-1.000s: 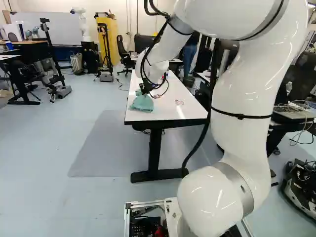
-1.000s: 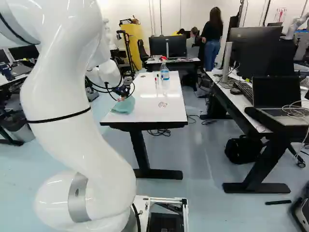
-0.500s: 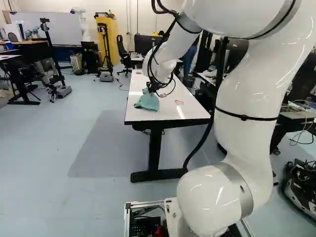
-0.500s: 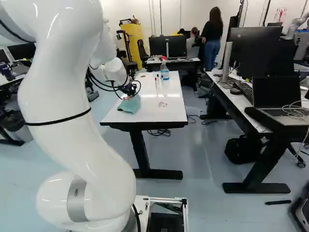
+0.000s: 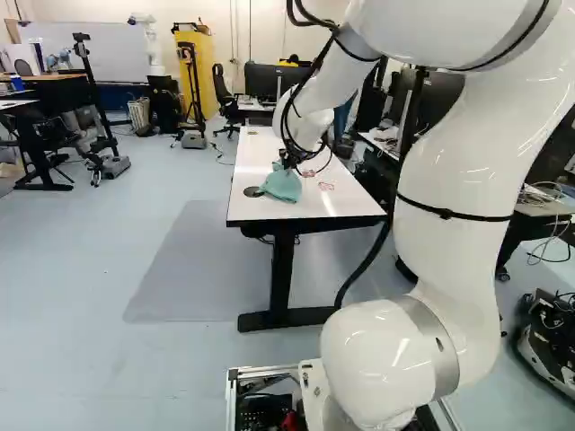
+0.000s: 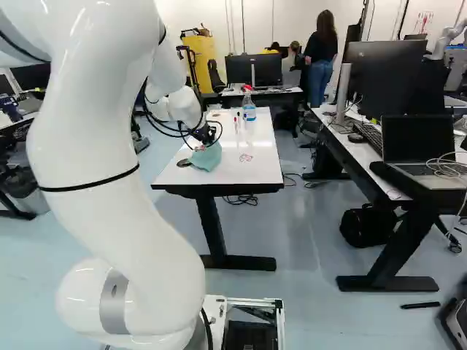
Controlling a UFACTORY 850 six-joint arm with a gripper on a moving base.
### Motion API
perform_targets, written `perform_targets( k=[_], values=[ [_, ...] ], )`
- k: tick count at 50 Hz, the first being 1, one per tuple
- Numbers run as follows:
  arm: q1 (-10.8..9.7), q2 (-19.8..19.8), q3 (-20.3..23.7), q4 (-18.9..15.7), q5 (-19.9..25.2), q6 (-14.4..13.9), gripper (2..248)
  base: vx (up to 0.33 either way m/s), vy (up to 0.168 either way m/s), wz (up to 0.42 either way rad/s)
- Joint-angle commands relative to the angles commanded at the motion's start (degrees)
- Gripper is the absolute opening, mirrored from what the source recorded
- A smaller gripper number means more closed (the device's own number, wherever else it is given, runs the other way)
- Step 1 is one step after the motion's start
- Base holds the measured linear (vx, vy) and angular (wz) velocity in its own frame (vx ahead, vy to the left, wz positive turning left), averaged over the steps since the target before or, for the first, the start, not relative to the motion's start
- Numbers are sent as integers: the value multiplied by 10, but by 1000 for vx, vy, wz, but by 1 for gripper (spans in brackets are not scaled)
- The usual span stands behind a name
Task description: Clean the table with the green towel
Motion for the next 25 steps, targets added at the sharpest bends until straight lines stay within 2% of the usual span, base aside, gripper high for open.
perform_targets(
  k=[25],
  values=[
    [-44, 3, 3, 0, 0, 0, 32, 0, 0, 0]
  ],
)
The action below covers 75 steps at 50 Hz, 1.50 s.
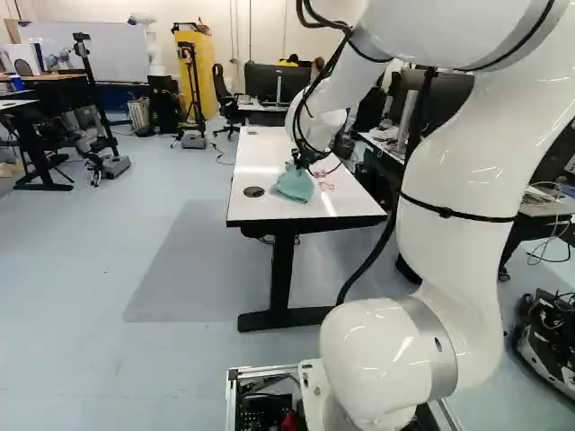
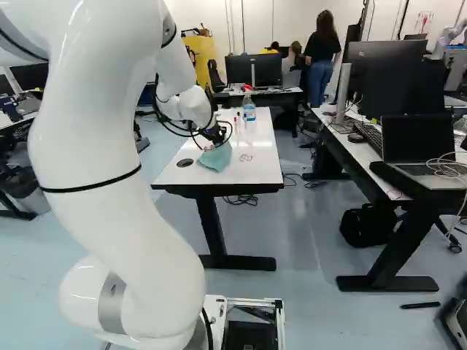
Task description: Clean the table with the green towel
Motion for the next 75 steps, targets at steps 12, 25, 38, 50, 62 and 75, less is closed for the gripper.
perform_targets(
  k=[12, 25, 38, 50, 62, 75],
  values=[
    [-21, -1, -1, 0, 0, 0, 32, 0, 0, 0],
    [-43, -3, -3, 0, 0, 0, 32, 0, 0, 0],
    [-44, -4, -3, 0, 0, 0, 32, 0, 0, 0],
    [-44, -19, -6, 0, 0, 0, 32, 0, 0, 0],
    [-44, -37, -9, 0, 0, 0, 32, 0, 0, 0],
    [-44, -57, -13, 0, 0, 0, 32, 0, 0, 0]
  ],
)
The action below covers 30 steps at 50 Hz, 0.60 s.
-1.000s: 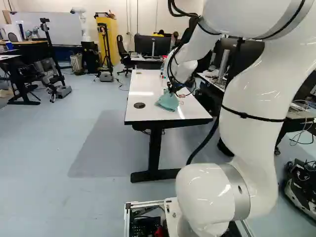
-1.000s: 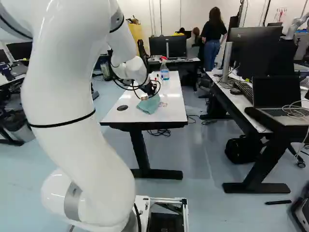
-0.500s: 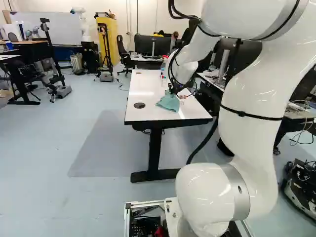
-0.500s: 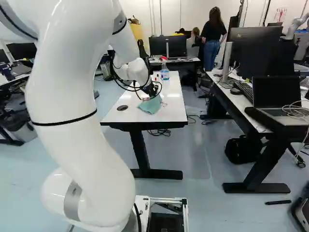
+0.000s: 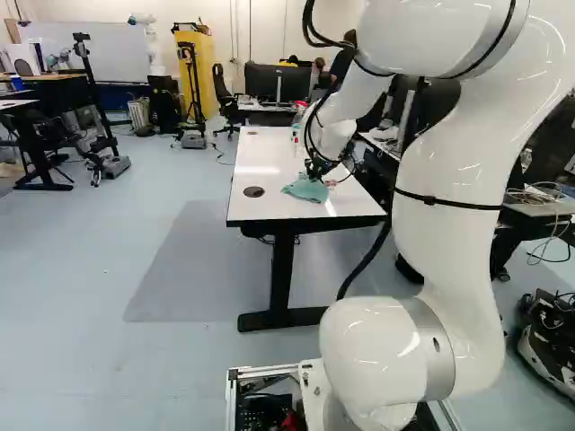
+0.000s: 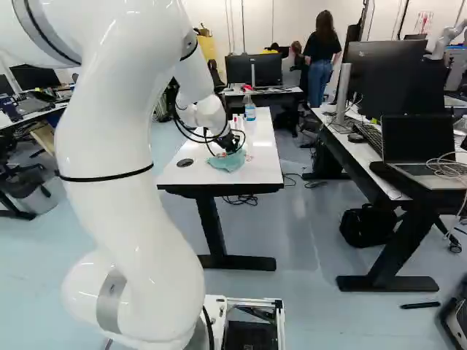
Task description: Clean the table with the green towel
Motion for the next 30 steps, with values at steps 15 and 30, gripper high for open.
perform_targets(
  k=[15, 30],
  values=[
    [0, -3, -1, 0, 0, 0, 32, 0, 0, 0],
    [0, -3, -1, 0, -8, 0, 32, 0, 0, 0]
  ],
)
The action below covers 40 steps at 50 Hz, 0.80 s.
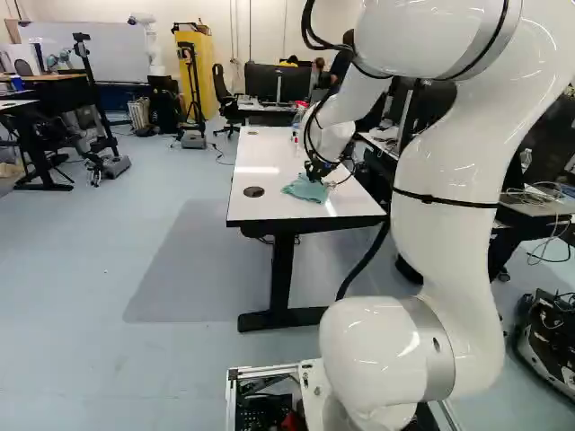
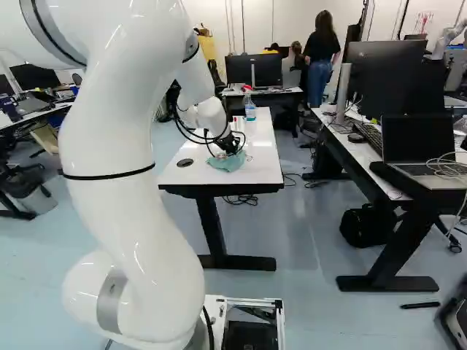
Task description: Clean the table with the green towel
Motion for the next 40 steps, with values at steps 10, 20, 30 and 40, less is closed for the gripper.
perform_targets(
  k=[10, 20, 30, 40],
  values=[
    [0, 0, 0, 0, -16, 0, 32, 0, 0, 0],
    [0, 0, 0, 0, -24, 0, 32, 0, 0, 0],
    [-3, 0, 0, 0, -24, 0, 32, 0, 0, 0],
    [-19, -2, -2, 0, -24, 0, 32, 0, 0, 0]
  ],
)
